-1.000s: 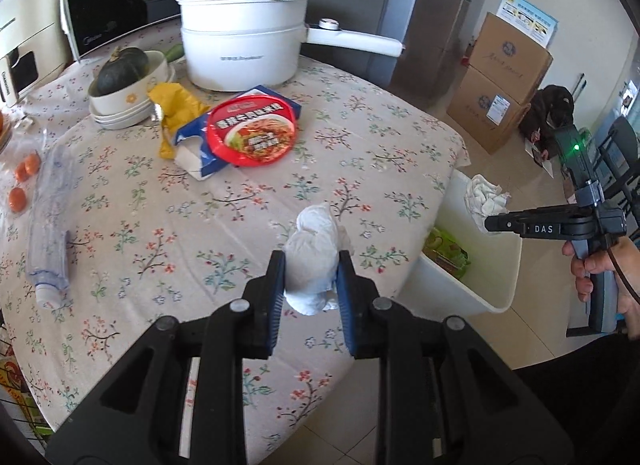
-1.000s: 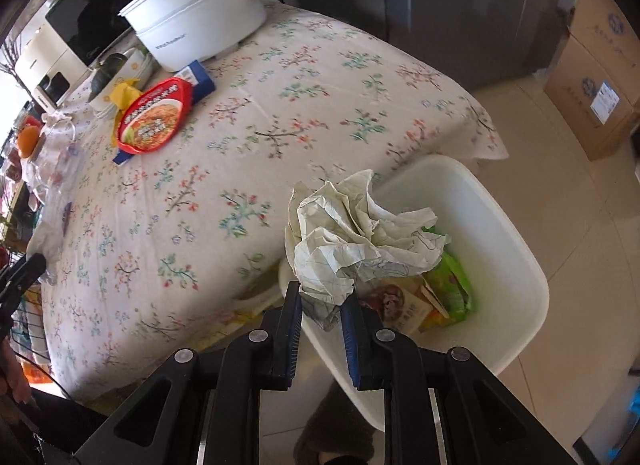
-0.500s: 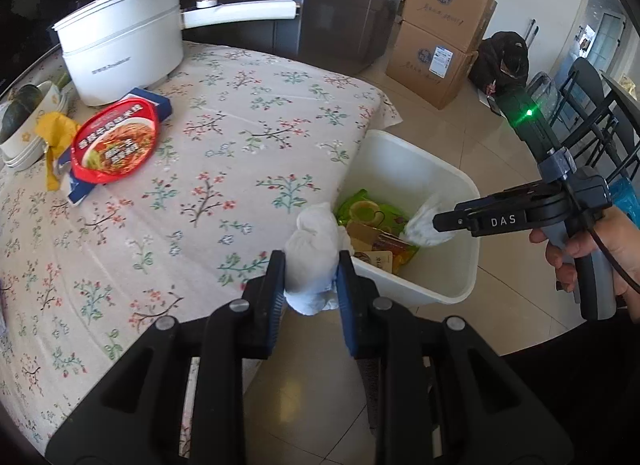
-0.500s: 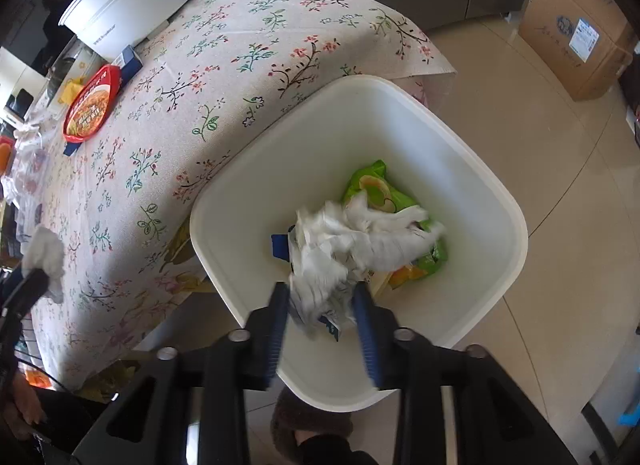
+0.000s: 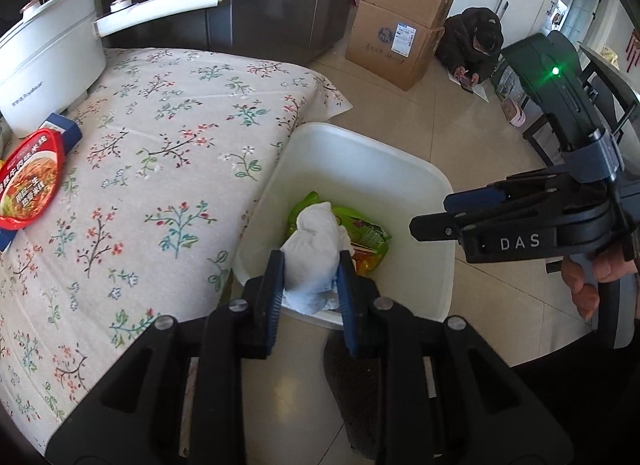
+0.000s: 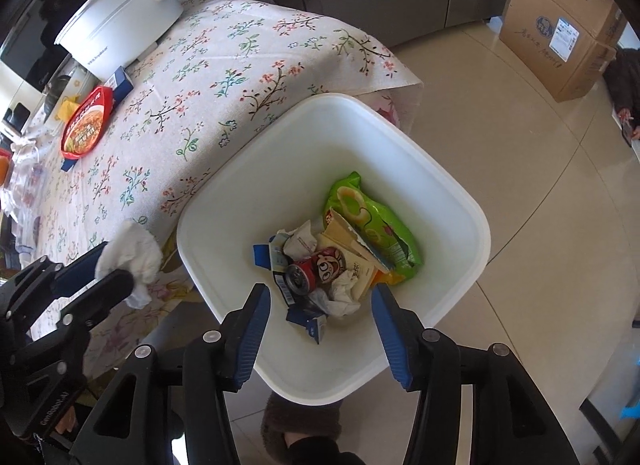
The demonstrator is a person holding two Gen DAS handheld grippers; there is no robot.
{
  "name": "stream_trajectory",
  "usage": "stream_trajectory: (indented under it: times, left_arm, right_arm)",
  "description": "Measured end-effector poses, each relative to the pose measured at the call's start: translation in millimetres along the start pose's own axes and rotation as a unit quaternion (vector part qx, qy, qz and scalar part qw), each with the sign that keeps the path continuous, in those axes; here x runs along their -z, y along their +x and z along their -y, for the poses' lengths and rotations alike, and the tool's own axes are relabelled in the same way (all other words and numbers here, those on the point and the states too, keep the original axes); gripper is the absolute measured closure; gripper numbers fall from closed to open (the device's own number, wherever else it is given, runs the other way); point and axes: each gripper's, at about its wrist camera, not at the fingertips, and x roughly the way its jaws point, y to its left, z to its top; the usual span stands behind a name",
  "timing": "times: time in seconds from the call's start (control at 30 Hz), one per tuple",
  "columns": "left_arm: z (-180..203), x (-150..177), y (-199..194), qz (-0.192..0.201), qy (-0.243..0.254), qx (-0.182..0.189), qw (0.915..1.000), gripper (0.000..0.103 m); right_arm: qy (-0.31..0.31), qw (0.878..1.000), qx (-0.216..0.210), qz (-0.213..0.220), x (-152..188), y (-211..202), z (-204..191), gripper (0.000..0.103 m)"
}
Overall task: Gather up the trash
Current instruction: 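Carry the napkin and tissue ball over the white bin and open both grippers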
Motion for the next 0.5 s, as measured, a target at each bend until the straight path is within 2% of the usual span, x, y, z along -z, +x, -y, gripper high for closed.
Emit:
stream_trajectory:
  times: [0.1,0.17,0.3,0.33,0.5]
  left_arm:
    - [4,-4,8,-0.001,0.008,0.006,0.9999,0.073]
    - [5,-5,10,-0.002,0.013,0.009,0.9999,0.068]
    - [2,-3,3,0.006,0.009,0.001,0.9999,0.037]
    - [-1,-1,0,0.01,0.007,-0.001,0.9999,0.032]
    - [-18,4,-15,0.011,-0.008,-0.029,0.9995,0.022]
  right_arm:
    - [0.006,1.0,-0.001,0.003,0,-1,3,0.048]
    - [0.009,1.0,-0.001,0.005,0,-2,3,0.047]
    - [0.013,1.0,0.001,0.01,-1,-4,4,0.041]
    - [0.014,1.0,0.0,0.012,-1,-5,4,0.041]
    - [0.015,1.0,-0.002,0.019,-5,-9,-1,0.037]
